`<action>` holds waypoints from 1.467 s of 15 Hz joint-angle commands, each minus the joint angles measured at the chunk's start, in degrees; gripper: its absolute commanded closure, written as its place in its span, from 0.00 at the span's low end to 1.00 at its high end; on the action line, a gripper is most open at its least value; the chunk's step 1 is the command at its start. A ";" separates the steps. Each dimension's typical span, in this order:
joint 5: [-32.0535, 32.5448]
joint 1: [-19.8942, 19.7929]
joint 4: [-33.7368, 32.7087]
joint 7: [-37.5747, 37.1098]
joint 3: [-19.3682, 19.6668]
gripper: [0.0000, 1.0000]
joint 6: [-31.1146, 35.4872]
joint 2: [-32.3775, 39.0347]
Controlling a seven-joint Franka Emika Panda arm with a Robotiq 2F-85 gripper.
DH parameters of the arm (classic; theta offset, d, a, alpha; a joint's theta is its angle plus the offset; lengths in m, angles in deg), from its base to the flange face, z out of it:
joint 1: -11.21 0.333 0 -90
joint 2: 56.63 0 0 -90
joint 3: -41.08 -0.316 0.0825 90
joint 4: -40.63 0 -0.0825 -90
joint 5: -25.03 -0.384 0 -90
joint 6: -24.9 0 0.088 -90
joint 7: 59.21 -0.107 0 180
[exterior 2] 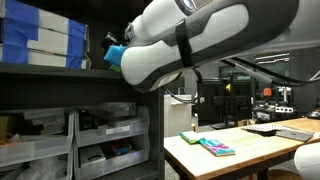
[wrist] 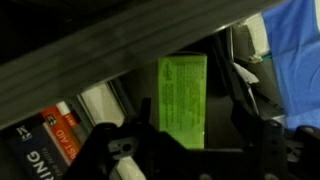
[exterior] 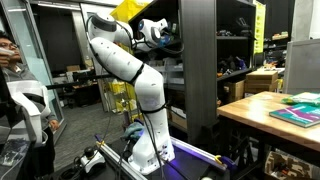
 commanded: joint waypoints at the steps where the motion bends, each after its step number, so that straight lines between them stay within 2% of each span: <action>1: 1.60 -0.10 -0.14 -1.83 0.46 0.49 -0.25 0.62; 6: 1.60 0.32 0.51 -2.32 0.80 0.87 -0.16 0.41; 12: 1.69 1.78 1.18 -2.42 1.29 0.88 0.27 1.03; 17: 1.79 6.21 2.93 -1.49 2.76 0.88 0.33 1.66; 22: 1.30 11.04 7.17 -2.19 6.48 0.88 0.78 0.06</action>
